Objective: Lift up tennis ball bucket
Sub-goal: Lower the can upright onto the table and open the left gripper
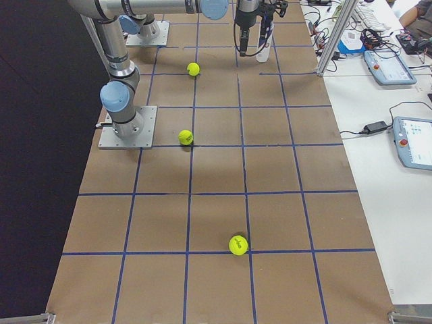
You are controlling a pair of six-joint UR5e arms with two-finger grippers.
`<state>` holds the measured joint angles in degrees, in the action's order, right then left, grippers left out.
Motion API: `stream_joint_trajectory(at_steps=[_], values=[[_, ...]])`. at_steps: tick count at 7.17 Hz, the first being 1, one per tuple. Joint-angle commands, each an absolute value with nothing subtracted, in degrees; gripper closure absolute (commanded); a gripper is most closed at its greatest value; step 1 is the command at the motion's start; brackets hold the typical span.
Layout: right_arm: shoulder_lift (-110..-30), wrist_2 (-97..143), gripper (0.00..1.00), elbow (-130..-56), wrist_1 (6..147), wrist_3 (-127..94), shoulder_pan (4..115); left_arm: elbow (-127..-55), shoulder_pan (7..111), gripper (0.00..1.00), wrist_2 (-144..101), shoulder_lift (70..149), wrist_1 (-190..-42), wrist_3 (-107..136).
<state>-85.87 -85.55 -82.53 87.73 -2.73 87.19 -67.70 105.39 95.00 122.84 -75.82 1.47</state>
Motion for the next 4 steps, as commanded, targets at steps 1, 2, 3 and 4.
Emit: stream_joint_trajectory(at_steps=[1, 2, 3, 4], values=[[-85.9, -85.6, 0.0, -82.5, 87.7, -2.7, 87.2, -66.1, 105.3, 0.09, 95.0, 118.7, -81.3, 1.5], [-85.9, -85.7, 0.0, -82.5, 87.7, -2.7, 87.2, -67.1, 103.7, 0.08, 94.7, 114.8, -81.7, 1.3], [-85.9, -85.7, 0.0, -82.5, 87.7, -2.7, 87.2, -69.2, 101.1, 0.09, 94.5, 110.9, -82.7, 1.3], [-85.9, -85.7, 0.0, -82.5, 87.7, -2.7, 87.2, -74.0, 99.5, 0.09, 94.5, 106.3, -83.1, 1.2]])
